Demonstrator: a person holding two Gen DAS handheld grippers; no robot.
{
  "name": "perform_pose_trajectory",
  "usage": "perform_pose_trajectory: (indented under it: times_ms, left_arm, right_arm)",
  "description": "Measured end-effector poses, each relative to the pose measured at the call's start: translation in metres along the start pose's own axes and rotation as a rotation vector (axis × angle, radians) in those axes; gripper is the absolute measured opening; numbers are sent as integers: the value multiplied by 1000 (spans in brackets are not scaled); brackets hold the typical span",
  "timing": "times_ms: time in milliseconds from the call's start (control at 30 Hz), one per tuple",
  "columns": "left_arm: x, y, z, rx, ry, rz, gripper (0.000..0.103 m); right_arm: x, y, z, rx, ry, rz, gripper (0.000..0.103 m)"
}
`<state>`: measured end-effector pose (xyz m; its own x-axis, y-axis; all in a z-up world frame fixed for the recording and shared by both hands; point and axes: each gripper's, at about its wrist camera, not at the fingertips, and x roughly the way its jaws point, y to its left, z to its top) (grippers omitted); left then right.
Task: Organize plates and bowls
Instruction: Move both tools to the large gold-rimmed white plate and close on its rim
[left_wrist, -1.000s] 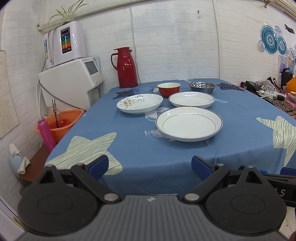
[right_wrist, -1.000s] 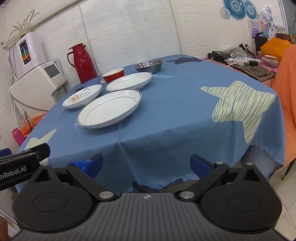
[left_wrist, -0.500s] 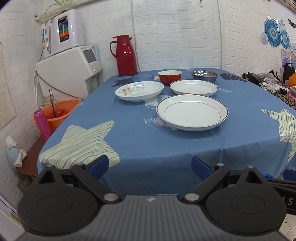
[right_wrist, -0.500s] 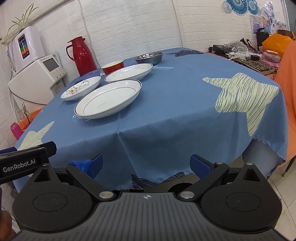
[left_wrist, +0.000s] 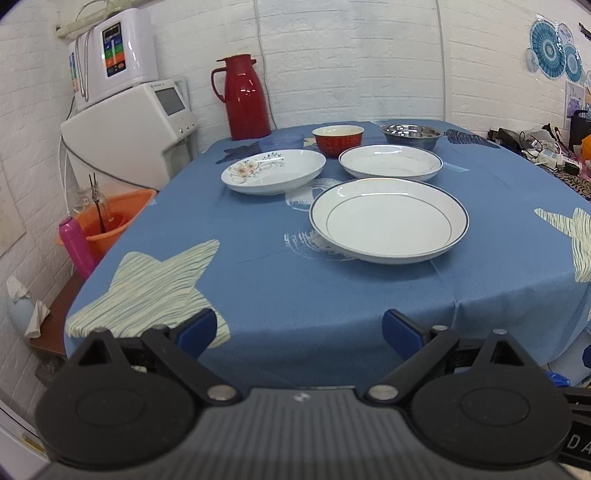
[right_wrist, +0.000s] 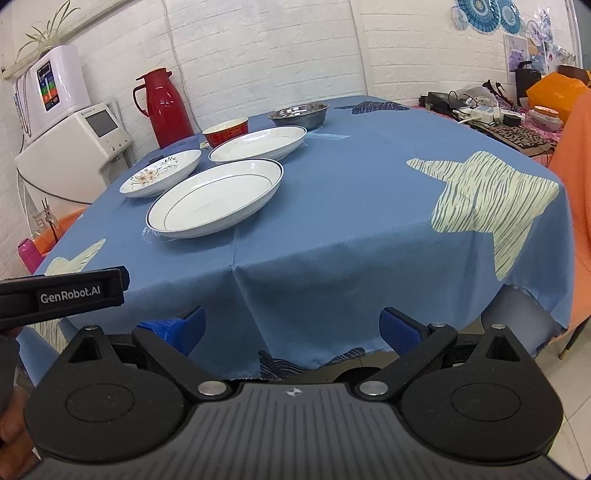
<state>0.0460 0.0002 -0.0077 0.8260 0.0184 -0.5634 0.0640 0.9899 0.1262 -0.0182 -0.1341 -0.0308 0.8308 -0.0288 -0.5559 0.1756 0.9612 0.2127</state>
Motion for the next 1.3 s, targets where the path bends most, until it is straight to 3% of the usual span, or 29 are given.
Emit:
perform_pose_trajectory:
  times_ms: [433,600,733,933,1067,1300]
  left_arm:
    - [56,27,45,-75,82,-27,95]
    - [93,37,68,-92,128,-41,95]
    - [125,44,82,-105,185,-102,95]
    - [159,46,98,-104,228,-172,95]
    - [175,36,100,-78,245,-178,95]
    - [182,25,100,-49,237,-188,95]
  right_arm:
    - [45,15,77,-131,-25,-60,88]
    - [89,21,110,-163,21,-57,88]
    - [127,21,127,-153,83,-37,88]
    - [161,27,135,-184,146,-43,88]
    - [180,29,131,-192,214,-22,88]
    - [178,27,123,-222,163,30,89]
